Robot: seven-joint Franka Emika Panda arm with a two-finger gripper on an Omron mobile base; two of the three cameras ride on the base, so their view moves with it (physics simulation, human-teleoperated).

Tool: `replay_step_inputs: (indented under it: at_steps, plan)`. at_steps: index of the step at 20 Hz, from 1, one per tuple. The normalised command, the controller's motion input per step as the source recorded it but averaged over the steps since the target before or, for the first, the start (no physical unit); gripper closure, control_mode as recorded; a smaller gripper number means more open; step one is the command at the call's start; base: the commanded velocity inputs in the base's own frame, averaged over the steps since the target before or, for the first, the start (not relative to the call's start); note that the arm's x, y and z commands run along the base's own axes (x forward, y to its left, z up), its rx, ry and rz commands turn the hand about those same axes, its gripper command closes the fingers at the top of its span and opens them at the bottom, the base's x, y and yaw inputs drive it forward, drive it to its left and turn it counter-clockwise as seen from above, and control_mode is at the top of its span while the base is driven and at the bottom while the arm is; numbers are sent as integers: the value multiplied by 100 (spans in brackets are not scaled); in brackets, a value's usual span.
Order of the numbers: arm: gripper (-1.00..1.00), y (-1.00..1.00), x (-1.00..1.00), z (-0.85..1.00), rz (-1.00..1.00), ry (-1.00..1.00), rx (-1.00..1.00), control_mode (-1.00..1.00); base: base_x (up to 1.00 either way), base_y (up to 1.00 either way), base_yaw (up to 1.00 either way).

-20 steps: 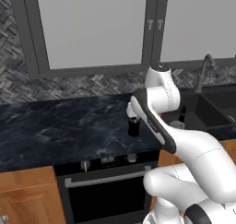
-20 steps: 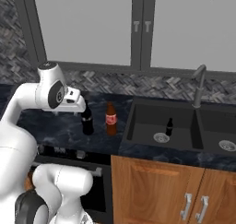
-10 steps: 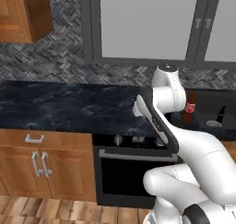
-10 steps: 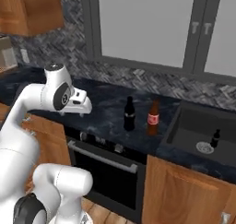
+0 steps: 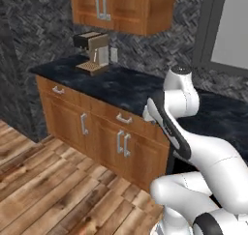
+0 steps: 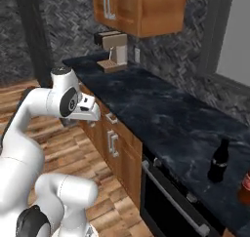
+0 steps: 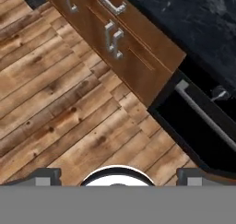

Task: Place the large bottle from the dining counter next to the other large bottle outside the sink, and place the small bottle from the dining counter next to the other small bottle inside the sink.

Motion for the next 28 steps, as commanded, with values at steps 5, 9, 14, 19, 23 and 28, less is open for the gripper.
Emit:
replay_step_inputs:
  at_steps: [5, 9, 14, 19, 23, 28]
  plan:
    - [-100, 0, 0, 0, 0, 0, 0, 100, 0, 65, 77]
    - [-100, 0, 0, 0, 0, 0, 0, 100, 0, 57, 73]
    - [-100, 0, 0, 0, 0, 0, 0, 100, 2, 63, 63]
    - [-100, 0, 0, 0, 0, 0, 0, 100, 1, 51, 55]
    - [-100, 0, 0, 0, 0, 0, 0, 100, 13, 34, 49]
    - [-100, 0, 0, 0, 0, 0, 0, 100, 11, 25, 45]
